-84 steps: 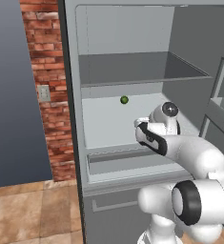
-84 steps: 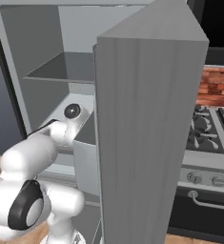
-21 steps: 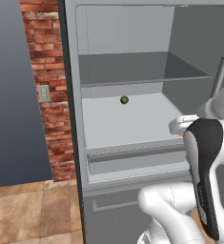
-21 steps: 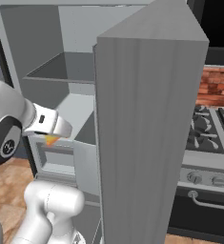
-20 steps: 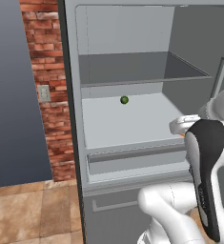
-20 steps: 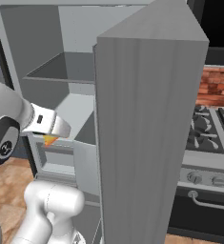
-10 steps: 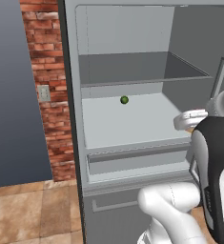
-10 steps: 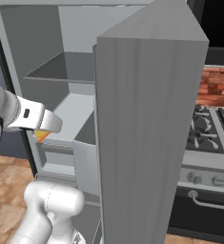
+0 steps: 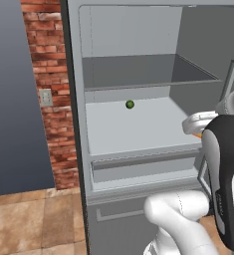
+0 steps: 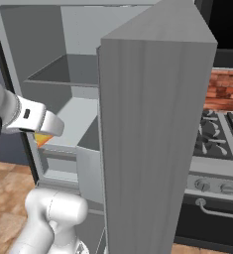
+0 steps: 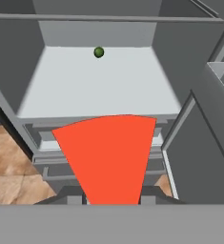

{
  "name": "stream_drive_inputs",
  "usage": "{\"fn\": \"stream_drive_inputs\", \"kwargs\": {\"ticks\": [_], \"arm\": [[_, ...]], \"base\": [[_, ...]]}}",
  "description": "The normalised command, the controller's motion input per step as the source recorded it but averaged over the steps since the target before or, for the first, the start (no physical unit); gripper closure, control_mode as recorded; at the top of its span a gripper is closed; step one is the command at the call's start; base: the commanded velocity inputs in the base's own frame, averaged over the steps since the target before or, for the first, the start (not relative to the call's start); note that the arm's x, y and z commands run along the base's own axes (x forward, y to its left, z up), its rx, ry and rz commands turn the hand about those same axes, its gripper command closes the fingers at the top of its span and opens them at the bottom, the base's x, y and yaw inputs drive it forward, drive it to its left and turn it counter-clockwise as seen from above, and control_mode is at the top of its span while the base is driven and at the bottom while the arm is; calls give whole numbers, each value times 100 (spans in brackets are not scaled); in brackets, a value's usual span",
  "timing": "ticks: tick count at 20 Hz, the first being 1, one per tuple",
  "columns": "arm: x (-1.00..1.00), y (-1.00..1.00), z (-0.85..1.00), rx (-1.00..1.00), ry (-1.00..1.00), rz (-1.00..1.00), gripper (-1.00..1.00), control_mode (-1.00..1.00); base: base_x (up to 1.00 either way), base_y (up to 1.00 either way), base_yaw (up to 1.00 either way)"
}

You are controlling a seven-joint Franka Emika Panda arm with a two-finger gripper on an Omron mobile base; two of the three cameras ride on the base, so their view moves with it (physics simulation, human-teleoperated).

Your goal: Pick the cheese from the fridge and the cheese grater from the cabinet and place them next to the salad bowl.

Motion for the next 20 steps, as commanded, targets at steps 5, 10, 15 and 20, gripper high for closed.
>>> {"fn": "stream_drive_inputs", "kwargs": {"ticks": [5, 10, 15, 20], "arm": [[0, 0, 0, 0, 0, 0, 100, -100], [0, 0, 0, 0, 0, 0, 100, 100], [0, 0, 0, 0, 0, 0, 100, 100], [0, 0, 0, 0, 0, 0, 100, 100]], "base": [[0, 0, 0], [-13, 2, 0], [-29, 35, 0], [-30, 49, 0]]}}
